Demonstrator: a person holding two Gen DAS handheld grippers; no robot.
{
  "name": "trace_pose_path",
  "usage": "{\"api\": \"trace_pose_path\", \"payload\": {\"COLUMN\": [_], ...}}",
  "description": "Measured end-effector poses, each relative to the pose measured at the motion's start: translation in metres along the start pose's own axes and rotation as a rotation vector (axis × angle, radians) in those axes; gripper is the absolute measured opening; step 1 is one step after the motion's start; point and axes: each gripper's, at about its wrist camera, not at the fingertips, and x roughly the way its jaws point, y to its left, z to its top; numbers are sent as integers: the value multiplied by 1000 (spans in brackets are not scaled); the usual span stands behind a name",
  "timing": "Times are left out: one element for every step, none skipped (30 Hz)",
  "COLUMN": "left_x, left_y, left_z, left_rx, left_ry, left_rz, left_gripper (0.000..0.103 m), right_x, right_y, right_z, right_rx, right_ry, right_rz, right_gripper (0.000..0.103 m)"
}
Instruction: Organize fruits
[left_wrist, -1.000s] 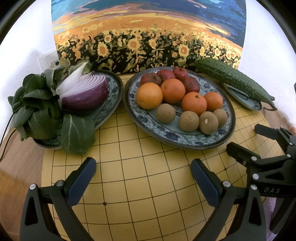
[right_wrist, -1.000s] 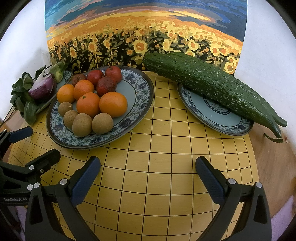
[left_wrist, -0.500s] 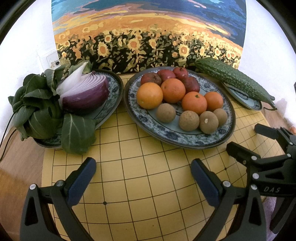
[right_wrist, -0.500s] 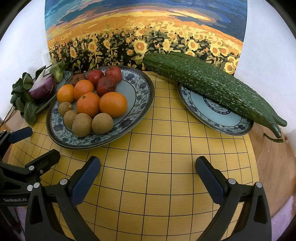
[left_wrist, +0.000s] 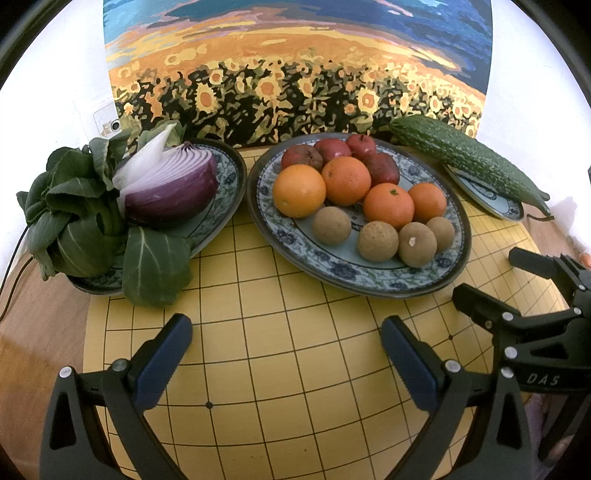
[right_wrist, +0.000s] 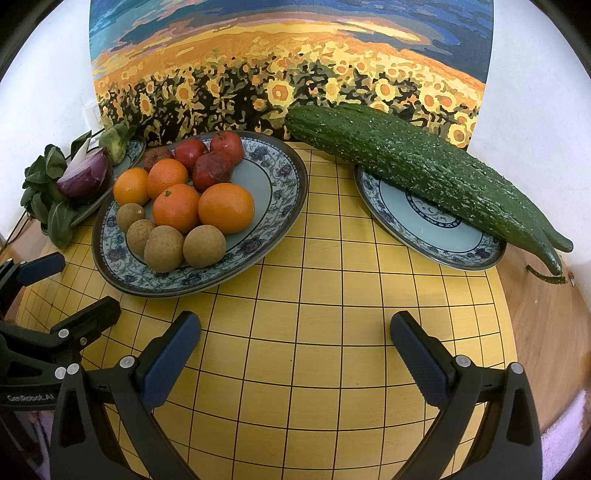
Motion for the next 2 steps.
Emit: {"api": "trace_pose_path", "payload": {"left_x": [0,0], "left_y": [0,0], "left_z": [0,0], "left_rx": [1,1], "left_ry": [0,0], "left_rz": [1,2], "left_gripper": [103,103], "right_x": [0,0], "right_y": [0,0], "right_z": [0,0], "right_rx": [0,0], "right_ry": [0,0], "right_rz": [0,0], "right_gripper": [103,103]}}
